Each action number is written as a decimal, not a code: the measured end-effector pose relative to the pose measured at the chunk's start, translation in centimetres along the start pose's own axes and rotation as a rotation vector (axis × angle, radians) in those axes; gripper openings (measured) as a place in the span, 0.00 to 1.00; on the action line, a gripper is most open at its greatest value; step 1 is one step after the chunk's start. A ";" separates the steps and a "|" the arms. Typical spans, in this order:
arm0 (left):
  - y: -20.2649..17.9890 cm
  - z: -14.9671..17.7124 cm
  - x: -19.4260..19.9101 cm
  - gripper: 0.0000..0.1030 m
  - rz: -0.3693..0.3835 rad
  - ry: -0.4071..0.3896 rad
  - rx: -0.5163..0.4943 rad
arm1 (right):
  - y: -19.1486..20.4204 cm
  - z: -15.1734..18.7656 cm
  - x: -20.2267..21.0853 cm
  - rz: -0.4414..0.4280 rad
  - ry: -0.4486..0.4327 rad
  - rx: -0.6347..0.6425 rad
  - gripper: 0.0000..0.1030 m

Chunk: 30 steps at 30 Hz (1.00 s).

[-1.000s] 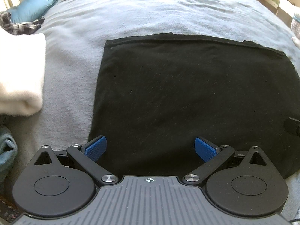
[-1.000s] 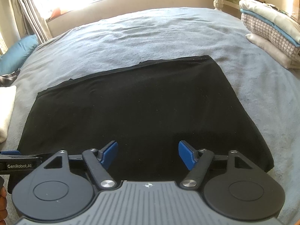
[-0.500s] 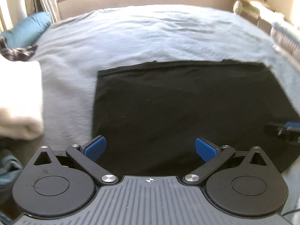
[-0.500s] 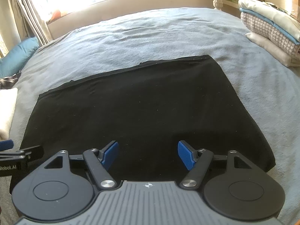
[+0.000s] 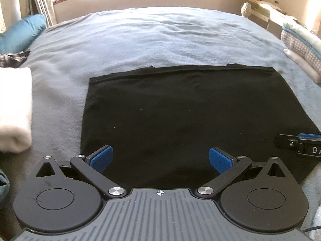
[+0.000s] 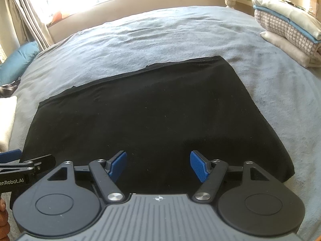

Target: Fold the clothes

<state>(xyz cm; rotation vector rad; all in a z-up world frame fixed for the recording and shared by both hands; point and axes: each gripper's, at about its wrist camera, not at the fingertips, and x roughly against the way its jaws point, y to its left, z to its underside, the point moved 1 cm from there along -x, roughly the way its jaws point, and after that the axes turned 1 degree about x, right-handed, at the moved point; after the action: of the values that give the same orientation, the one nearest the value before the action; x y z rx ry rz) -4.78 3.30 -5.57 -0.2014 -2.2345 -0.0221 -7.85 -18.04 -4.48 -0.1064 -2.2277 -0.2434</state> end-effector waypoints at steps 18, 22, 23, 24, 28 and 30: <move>0.4 0.4 -0.6 1.00 -0.024 0.046 0.028 | -0.2 0.0 0.1 0.001 0.000 -0.016 0.70; 0.4 0.4 -0.6 1.00 -0.026 0.048 0.028 | -0.2 -0.1 0.1 0.001 0.000 -0.016 0.70; 0.3 0.4 -0.6 1.00 -0.025 0.049 0.025 | -0.1 -0.1 0.1 0.001 0.001 -0.017 0.70; 0.3 0.5 -0.7 1.00 -0.025 0.050 0.022 | -0.1 -0.1 0.1 0.001 0.001 -0.017 0.70; 0.2 0.5 -0.7 1.00 -0.030 0.049 0.014 | -0.1 0.0 0.1 0.002 0.001 -0.019 0.70; 0.2 0.5 -0.6 1.00 -0.032 0.050 0.014 | -0.1 0.0 0.1 0.002 0.000 -0.020 0.70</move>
<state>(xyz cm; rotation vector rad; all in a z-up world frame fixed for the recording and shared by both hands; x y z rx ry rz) -4.78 3.44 -6.42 -0.1561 -2.1869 -0.0289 -7.91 -18.14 -4.37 -0.1192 -2.2250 -0.2642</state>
